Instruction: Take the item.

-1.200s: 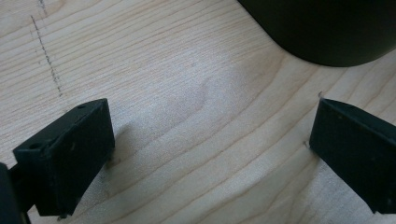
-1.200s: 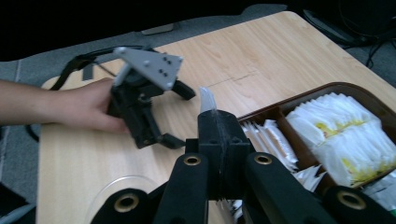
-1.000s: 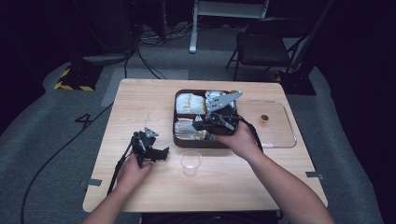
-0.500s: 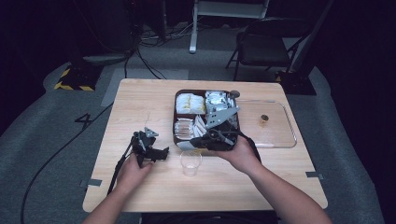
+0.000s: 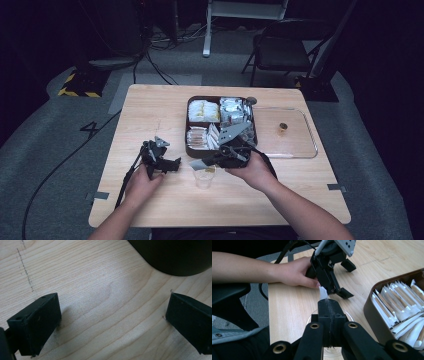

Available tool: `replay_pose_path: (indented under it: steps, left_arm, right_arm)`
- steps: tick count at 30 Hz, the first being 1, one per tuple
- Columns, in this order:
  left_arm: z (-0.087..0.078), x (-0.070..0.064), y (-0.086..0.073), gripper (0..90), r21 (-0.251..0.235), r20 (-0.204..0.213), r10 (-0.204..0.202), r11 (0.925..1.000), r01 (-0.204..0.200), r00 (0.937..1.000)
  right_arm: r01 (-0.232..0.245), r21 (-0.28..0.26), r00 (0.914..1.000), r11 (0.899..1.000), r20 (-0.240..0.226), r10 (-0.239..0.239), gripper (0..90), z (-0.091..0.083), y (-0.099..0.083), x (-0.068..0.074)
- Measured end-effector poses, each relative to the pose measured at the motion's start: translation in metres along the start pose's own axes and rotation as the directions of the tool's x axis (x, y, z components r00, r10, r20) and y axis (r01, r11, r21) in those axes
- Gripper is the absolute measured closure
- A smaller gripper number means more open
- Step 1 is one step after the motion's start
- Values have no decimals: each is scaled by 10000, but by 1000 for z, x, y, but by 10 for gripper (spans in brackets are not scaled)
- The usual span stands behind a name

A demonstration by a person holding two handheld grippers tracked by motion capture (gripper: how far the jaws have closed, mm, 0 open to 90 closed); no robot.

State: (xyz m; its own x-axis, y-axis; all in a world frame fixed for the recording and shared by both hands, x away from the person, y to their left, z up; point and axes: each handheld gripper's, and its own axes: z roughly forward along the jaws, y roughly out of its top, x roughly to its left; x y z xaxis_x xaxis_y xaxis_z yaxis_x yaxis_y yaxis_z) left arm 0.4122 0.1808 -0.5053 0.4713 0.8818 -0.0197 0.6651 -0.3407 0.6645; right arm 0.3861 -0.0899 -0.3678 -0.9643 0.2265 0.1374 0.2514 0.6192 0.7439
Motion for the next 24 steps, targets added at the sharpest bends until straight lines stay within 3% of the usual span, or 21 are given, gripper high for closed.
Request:
replay_pose_path:
  steps: [17, 24]
  left_arm:
    - [0, 0, 0, 3, 0, 1, 0, 10000, 0, 10000]
    - [0, 0, 0, 3, -1, 0, -1, 10000, 1, 10000]
  right_arm:
    - [181, 991, 9989, 9949, 409, -222, 892, 7, -3, 2]
    - [238, 1599, 9971, 9868, 682, -351, 889, 10, -2, 3]
